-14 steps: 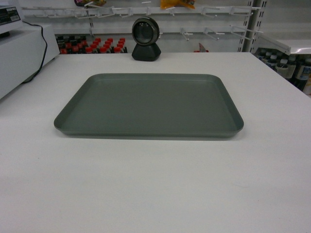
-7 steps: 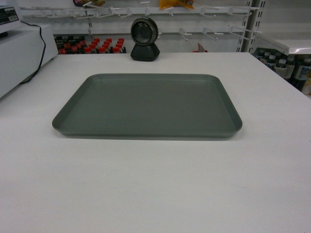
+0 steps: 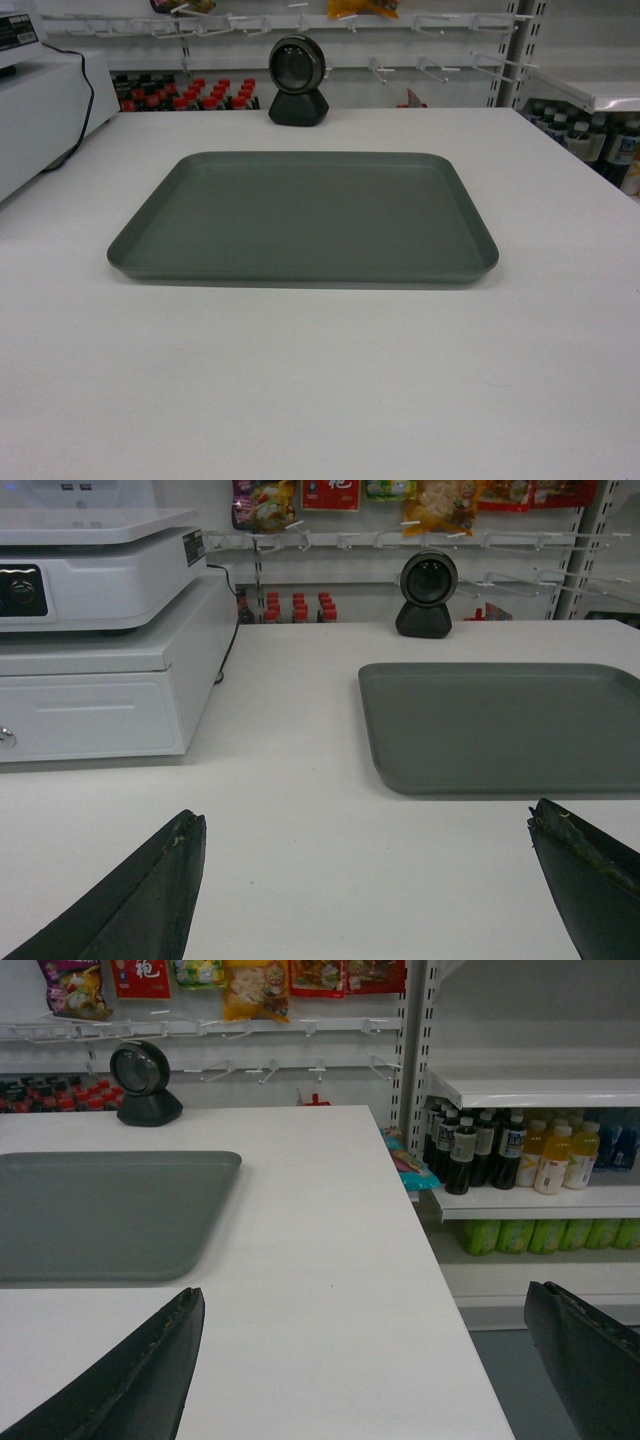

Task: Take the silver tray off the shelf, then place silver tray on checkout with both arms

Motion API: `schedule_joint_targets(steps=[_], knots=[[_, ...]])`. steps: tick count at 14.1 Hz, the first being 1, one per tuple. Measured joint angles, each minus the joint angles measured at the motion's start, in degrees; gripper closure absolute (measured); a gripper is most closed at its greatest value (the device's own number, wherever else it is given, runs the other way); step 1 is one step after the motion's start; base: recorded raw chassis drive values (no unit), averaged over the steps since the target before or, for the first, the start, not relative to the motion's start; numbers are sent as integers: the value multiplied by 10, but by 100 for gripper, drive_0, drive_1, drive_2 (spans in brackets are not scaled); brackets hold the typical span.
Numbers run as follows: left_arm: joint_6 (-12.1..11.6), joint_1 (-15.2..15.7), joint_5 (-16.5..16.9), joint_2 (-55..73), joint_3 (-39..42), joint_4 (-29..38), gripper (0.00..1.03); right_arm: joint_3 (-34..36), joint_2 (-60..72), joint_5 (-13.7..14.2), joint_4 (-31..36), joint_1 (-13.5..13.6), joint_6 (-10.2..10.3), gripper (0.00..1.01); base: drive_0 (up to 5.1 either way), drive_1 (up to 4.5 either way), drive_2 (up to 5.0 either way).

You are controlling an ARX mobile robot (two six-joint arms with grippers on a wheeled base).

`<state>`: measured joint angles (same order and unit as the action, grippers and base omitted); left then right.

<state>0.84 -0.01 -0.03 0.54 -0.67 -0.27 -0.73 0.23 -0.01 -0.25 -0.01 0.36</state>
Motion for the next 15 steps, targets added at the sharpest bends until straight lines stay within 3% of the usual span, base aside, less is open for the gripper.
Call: schedule_joint_targets(steps=[15], knots=[[0,0,0,0,0,1,5,0,0,0,0,0,0,3,0,0,0]])
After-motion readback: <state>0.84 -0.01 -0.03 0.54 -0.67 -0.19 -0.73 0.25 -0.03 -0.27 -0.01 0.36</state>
